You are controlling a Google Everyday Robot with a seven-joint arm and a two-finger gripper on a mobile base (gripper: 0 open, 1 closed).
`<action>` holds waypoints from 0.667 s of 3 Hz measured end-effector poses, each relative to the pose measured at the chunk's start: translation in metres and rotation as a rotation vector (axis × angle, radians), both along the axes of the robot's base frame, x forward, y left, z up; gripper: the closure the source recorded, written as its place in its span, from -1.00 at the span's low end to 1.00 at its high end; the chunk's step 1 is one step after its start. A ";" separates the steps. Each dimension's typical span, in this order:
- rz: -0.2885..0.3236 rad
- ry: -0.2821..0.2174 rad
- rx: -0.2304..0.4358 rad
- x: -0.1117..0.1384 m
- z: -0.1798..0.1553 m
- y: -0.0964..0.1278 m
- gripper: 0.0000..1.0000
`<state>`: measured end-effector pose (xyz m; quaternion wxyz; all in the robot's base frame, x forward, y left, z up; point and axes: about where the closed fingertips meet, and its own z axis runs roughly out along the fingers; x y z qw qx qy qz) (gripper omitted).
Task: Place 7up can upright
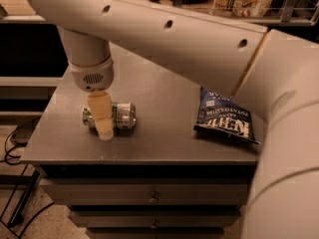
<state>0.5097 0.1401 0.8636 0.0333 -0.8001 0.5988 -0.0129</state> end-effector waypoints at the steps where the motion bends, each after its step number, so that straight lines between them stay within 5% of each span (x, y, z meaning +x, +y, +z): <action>1: -0.035 0.023 -0.061 0.002 -0.025 -0.003 -1.00; 2: -0.068 0.039 -0.077 0.000 -0.038 -0.005 -0.67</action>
Offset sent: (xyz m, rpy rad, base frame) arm -0.0084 -0.0183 -0.0501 -0.1300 0.0797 -0.1127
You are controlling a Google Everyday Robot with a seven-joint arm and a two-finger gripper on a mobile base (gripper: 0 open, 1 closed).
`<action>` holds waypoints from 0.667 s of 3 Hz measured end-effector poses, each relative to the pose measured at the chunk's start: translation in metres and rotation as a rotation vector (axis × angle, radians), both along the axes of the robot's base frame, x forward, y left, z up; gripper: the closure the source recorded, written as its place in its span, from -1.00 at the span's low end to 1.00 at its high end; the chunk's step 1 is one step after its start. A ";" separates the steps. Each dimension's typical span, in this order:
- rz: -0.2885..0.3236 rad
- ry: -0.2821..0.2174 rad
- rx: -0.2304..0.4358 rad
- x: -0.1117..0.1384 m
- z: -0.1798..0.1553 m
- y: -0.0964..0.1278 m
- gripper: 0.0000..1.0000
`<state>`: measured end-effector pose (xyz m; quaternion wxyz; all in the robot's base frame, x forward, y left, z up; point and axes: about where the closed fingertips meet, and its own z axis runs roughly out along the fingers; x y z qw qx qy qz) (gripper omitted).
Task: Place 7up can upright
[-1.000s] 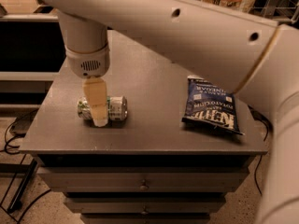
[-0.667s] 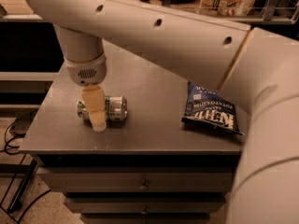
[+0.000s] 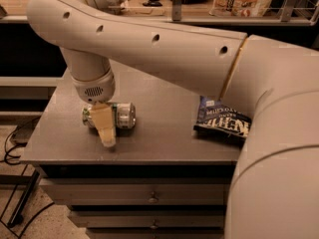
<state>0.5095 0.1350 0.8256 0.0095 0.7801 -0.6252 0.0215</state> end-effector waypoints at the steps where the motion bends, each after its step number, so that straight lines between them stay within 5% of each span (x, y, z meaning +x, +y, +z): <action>1: -0.008 -0.004 0.005 -0.003 0.002 0.003 -0.22; 2: -0.004 -0.018 0.022 -0.007 0.012 0.009 0.25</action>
Offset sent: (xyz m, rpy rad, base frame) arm -0.0157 0.0073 0.0244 0.0095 -0.0151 -0.0005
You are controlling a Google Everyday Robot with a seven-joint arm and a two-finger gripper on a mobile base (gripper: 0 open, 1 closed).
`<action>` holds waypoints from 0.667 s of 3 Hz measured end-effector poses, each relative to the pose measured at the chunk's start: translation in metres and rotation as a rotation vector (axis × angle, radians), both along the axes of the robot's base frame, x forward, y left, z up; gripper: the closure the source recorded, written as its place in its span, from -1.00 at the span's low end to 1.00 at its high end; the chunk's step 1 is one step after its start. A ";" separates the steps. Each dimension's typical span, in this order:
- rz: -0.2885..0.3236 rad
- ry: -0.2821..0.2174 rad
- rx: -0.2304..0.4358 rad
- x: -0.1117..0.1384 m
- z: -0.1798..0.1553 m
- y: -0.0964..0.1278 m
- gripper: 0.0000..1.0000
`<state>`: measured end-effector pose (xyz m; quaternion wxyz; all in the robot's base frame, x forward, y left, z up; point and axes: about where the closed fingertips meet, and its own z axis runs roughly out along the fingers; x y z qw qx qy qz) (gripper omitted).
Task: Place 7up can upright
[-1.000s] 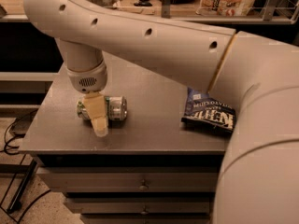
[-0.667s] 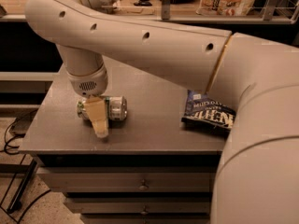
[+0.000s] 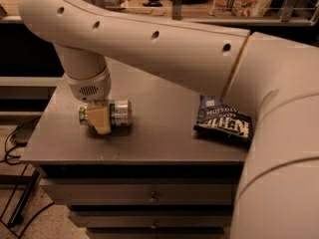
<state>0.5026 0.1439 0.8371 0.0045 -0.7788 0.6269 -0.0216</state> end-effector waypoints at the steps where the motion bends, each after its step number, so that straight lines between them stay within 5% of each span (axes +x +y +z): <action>1: 0.007 -0.025 0.094 -0.005 0.022 0.002 0.73; 2: 0.032 -0.066 0.241 -0.008 0.046 -0.004 1.00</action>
Offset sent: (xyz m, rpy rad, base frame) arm -0.0036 -0.0164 0.0830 0.4686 -0.1364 0.0591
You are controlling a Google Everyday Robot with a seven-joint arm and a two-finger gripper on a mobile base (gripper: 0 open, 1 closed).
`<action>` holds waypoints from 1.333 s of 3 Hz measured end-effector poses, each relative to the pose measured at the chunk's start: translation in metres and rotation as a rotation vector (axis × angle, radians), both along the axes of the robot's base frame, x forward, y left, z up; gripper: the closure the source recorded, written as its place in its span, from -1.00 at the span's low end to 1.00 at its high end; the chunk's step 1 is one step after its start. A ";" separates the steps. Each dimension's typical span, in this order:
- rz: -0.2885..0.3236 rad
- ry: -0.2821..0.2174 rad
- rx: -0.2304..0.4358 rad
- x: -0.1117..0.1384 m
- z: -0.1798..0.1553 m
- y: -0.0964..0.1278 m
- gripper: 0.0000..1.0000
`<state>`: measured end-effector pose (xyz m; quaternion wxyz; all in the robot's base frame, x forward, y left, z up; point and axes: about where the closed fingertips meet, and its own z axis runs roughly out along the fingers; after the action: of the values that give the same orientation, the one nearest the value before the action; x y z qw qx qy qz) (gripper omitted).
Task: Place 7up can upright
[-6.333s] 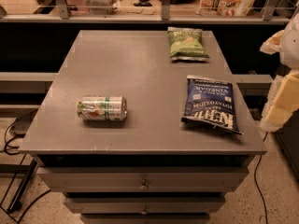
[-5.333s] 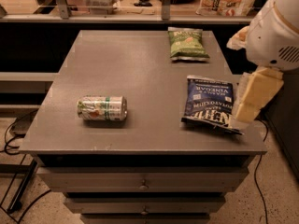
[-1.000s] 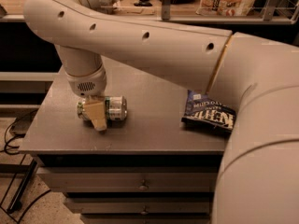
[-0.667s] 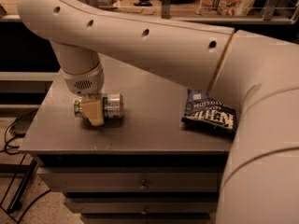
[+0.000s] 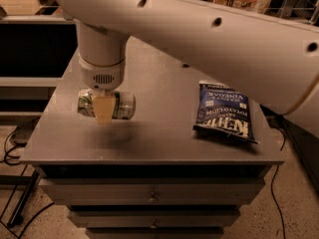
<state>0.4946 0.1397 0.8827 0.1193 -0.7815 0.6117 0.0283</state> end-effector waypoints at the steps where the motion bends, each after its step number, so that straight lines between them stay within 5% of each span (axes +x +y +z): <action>1: 0.055 -0.074 0.192 0.005 0.024 -0.009 1.00; 2: 0.053 -0.073 0.197 0.004 0.024 -0.008 1.00; 4: -0.007 -0.088 0.475 0.005 0.020 -0.011 1.00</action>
Offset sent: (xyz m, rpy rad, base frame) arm 0.0007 -0.0053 0.0172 0.1370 -0.0449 0.0342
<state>0.4997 0.1288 0.9030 0.3264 -0.7298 0.5849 0.1371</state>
